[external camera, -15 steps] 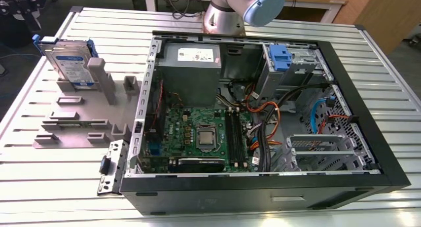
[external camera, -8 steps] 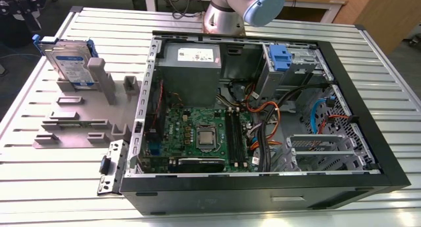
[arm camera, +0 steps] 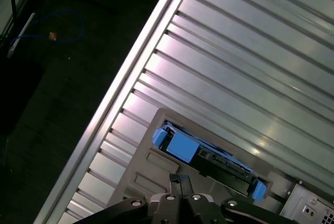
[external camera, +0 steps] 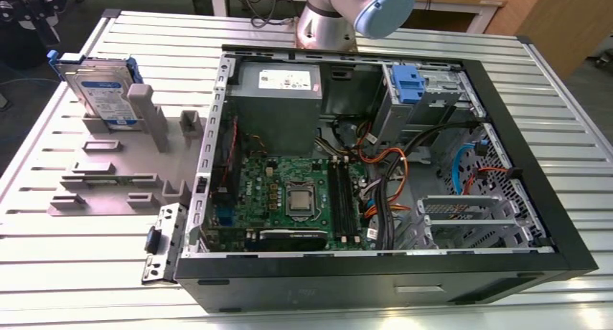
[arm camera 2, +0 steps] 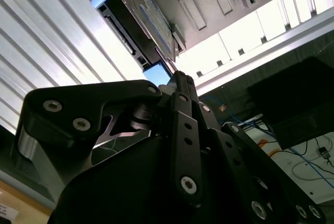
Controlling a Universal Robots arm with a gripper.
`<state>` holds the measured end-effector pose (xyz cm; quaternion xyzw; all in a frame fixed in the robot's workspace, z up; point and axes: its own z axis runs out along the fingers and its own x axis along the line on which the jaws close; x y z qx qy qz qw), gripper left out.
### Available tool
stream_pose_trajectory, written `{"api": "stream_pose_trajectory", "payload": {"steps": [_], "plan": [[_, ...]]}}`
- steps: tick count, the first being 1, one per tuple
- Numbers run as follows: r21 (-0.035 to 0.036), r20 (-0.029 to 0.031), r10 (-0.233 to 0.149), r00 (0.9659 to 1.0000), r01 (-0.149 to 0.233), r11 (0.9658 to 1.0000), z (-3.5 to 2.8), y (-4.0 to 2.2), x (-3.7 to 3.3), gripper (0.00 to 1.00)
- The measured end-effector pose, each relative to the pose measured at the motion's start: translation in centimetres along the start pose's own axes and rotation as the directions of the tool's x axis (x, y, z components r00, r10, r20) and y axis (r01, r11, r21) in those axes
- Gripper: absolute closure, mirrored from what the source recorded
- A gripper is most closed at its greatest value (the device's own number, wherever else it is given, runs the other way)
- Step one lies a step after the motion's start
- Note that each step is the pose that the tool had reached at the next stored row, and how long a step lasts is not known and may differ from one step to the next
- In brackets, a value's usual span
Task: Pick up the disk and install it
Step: 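Pick up the disk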
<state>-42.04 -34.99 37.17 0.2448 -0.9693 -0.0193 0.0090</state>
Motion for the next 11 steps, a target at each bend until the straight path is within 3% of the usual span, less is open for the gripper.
{"api": "stream_pose_trajectory", "payload": {"steps": [6, 11], "plan": [[0.0003, -0.002, -0.046, 0.9989, 0.046, 0.9989, 0.0, 0.0, 0.0, 0.89], [0.0005, -0.004, -0.095, 0.9955, 0.095, 0.9955, 0.0, 0.0, 0.0, 0.89]]}}
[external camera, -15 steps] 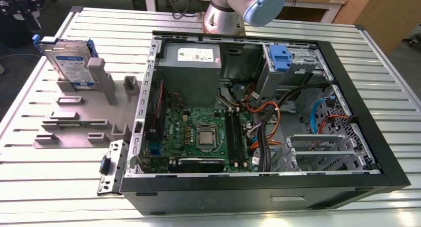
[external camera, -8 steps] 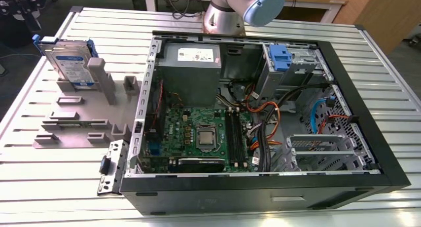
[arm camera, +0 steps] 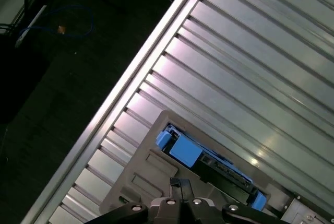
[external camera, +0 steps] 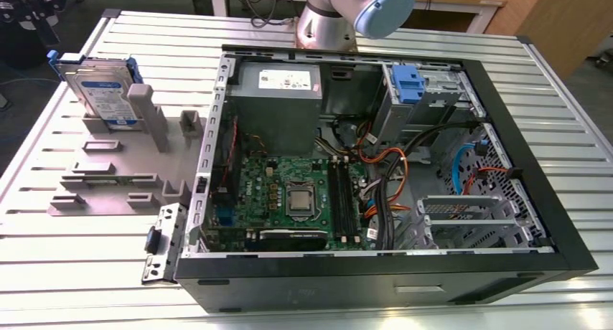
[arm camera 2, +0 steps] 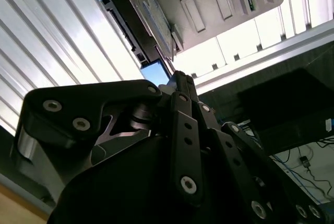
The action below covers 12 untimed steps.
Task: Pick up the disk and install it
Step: 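Pick up the disk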
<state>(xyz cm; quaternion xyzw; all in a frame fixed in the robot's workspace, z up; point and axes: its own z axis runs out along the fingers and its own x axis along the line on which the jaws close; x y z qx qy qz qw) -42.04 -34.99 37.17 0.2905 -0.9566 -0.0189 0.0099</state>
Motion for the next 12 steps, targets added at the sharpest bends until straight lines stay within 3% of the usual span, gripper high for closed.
{"api": "stream_pose_trajectory", "payload": {"steps": [4, 12], "plan": [[0.0003, -0.0015, -0.034, 0.9994, 0.034, 0.9994, 0.0, 0.0, 0.0, 0.89], [0.0003, -0.0016, -0.038, 0.9993, 0.038, 0.9993, 0.0, 0.0, 0.0, 0.89]]}}
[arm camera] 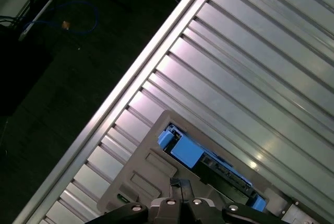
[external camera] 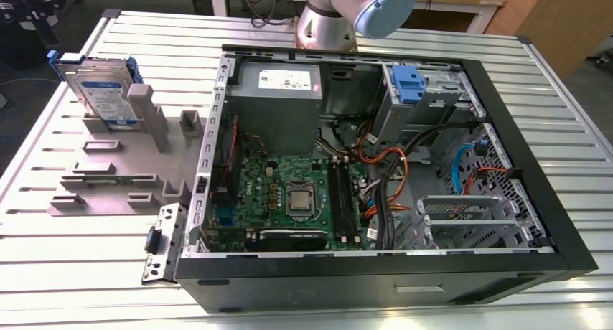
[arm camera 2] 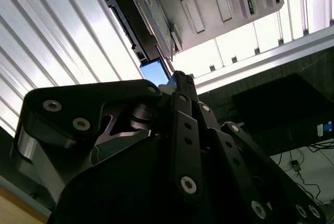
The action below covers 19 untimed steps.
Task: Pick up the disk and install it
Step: 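Pick up the disk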
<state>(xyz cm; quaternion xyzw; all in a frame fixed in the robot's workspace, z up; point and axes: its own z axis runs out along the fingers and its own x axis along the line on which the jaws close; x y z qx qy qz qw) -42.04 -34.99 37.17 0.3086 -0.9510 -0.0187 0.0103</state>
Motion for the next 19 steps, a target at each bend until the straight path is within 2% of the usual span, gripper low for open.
{"api": "stream_pose_trajectory", "payload": {"steps": [12, 15, 17, 19], "plan": [[0.0002, -0.001, -0.024, 0.9997, 0.024, 0.9997, 0.0, 0.0, 0.0, 0.89], [0.0003, -0.0017, -0.04, 0.9992, 0.04, 0.9992, 0.0, 0.0, 0.0, 0.89], [0.0005, -0.0032, -0.076, 0.9971, 0.076, 0.9971, 0.0, 0.0, 0.0, 0.89], [0.0006, -0.0037, -0.087, 0.9962, 0.087, 0.9962, 0.0, 0.0, 0.0, 0.89]]}}
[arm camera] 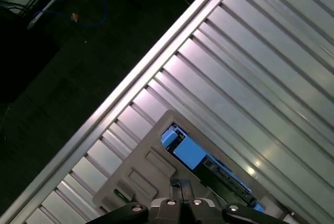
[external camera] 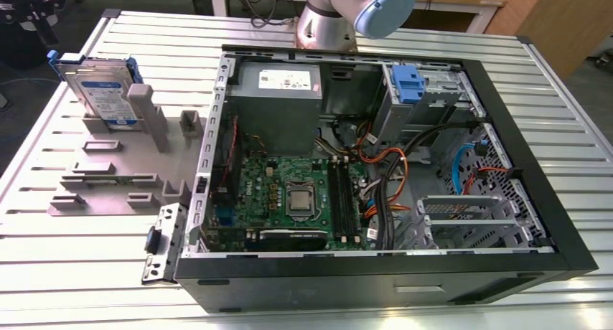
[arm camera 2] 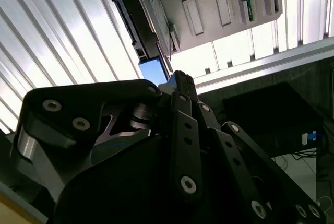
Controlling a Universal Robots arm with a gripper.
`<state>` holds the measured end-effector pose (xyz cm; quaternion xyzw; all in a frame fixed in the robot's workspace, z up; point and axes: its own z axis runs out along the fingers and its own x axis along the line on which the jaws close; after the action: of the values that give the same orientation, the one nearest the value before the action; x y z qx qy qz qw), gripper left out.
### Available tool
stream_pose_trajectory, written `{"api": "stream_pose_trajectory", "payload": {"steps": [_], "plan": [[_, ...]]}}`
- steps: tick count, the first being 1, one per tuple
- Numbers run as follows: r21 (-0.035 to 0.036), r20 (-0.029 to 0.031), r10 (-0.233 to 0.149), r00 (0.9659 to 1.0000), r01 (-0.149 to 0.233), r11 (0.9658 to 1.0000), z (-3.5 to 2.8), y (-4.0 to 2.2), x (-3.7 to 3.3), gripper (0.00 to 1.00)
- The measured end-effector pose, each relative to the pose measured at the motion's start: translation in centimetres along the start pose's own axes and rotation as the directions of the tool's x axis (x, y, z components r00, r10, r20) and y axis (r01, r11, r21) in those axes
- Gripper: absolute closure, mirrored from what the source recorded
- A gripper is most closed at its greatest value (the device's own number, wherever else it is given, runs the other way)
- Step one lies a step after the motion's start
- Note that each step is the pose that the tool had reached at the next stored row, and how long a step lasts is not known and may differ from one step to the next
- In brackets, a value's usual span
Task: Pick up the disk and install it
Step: 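Pick up the disk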
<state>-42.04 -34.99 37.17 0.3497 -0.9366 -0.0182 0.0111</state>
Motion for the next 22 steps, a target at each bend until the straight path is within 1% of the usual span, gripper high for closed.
{"api": "stream_pose_trajectory", "payload": {"steps": [11, 22], "plan": [[0.0003, -0.0019, -0.043, 0.9991, 0.043, 0.9991, 0.0, 0.0, 0.0, 0.89], [0.0005, -0.0036, -0.084, 0.9965, 0.084, 0.9965, 0.0, 0.0, 0.0, 0.89]]}}
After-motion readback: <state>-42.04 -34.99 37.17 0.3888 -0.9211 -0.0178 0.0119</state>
